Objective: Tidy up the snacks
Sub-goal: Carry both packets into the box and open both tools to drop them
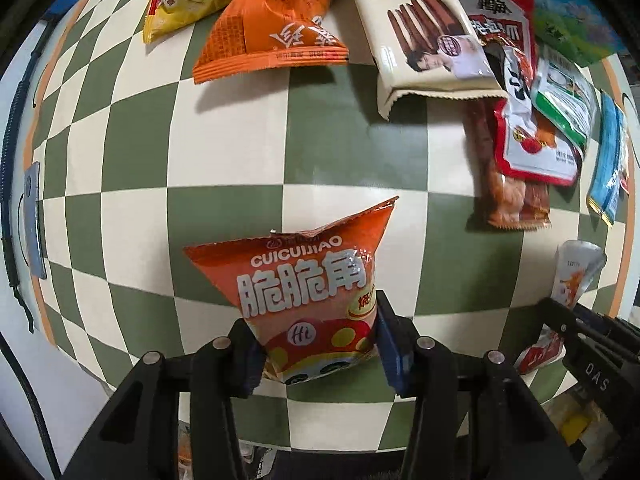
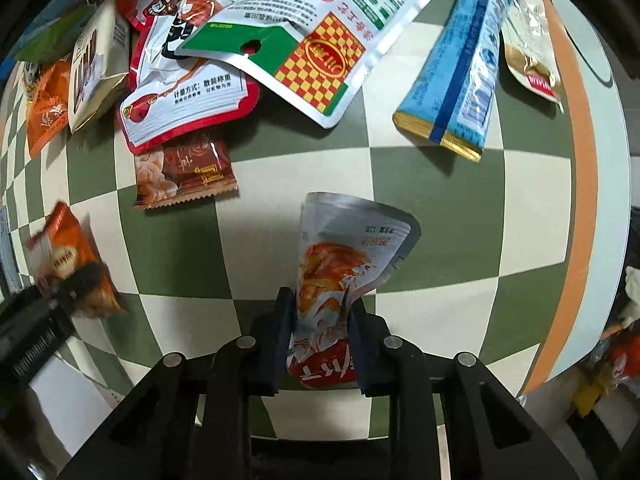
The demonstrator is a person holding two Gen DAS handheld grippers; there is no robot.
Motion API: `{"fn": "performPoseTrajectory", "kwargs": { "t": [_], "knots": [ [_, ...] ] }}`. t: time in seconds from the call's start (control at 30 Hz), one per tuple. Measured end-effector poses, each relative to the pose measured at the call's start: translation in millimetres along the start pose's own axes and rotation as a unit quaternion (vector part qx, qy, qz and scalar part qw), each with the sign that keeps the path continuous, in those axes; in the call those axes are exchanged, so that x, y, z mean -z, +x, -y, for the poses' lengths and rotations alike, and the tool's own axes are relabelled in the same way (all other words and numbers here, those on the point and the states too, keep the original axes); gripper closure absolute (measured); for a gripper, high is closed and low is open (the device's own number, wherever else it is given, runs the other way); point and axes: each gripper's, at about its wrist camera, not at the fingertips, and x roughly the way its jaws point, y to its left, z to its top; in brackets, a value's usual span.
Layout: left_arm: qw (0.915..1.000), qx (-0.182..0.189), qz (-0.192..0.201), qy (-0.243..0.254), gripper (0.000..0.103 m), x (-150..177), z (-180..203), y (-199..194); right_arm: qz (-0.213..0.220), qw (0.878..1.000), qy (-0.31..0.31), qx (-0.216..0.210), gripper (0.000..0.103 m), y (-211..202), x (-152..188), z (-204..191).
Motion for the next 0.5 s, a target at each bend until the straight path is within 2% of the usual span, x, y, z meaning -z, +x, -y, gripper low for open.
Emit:
{"fn": "performPoseTrajectory", "kwargs": {
  "t": [0.07,0.17,0.23,0.5],
  "knots": [
    [1.0,-0.001,0.007,0.003,0.059,1,12,-7,0.002,1.0,0.002,-0.001,0.076,-1,-1,7],
    [0.9996,0.002,0.025,0.01,0.059,9,22,-22,0.007,1.0,0.006,-0.008,0.076,7,8,-8],
    [0.9992,0.006,0.036,0.014,0.059,14,25,-33,0.014,1.0,0.01,-0.013,0.076,-3,24,-11],
    [0.9938,0.034,0.097,0.043,0.059,39,35,-98,0.054,0.997,0.022,-0.056,0.076,-69,35,2]
  ]
}}
